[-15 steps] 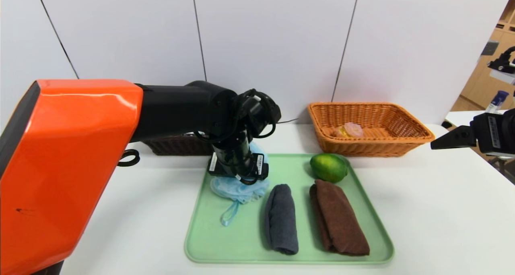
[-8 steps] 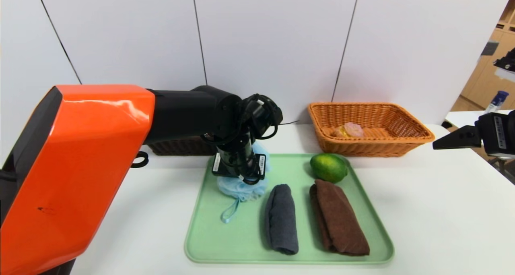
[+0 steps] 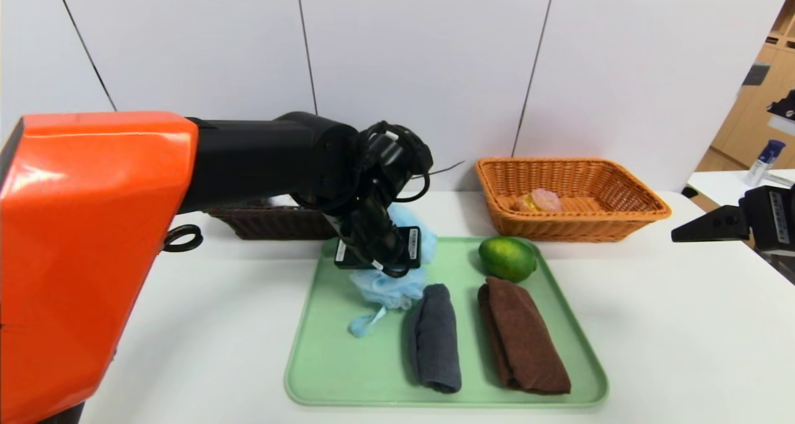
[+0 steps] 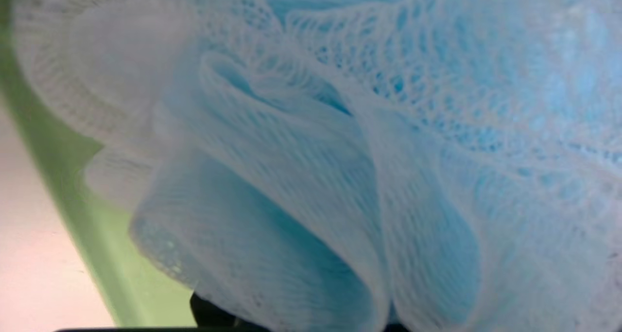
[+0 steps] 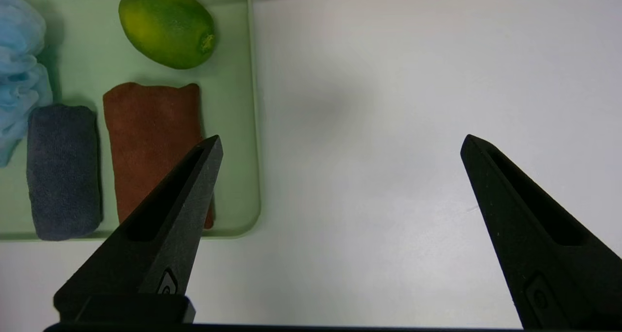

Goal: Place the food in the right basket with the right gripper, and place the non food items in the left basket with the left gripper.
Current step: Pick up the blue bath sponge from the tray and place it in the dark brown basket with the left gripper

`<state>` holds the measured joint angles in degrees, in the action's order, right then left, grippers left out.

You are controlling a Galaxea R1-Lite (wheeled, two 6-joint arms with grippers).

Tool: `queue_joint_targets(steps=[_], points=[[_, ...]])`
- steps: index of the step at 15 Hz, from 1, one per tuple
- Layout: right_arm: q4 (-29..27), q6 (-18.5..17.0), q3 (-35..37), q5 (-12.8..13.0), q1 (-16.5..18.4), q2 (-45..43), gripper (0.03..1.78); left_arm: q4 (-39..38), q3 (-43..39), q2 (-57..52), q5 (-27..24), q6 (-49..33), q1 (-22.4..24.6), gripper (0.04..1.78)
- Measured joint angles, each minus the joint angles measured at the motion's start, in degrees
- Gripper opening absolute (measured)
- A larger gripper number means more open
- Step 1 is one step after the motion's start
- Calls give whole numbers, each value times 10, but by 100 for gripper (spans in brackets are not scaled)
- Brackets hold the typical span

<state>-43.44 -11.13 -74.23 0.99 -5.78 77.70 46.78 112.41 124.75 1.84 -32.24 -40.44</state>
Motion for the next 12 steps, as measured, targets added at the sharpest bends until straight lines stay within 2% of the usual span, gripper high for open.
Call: queue_joint_targets(steps=[2,7,9,12], points=[[0,-2,3,0,0,-1,169,-25,0,-25,-70,-3,1,66],[0,-2,12,-3,0,-6,169,-161,-4,-84,-139,-47,17,66],[4,-2,19,-4,0,-8,169,-221,-5,-100,-136,-72,45,66],[6,-2,27,-8,0,-10,169,-279,-6,-113,-83,-82,98,63]])
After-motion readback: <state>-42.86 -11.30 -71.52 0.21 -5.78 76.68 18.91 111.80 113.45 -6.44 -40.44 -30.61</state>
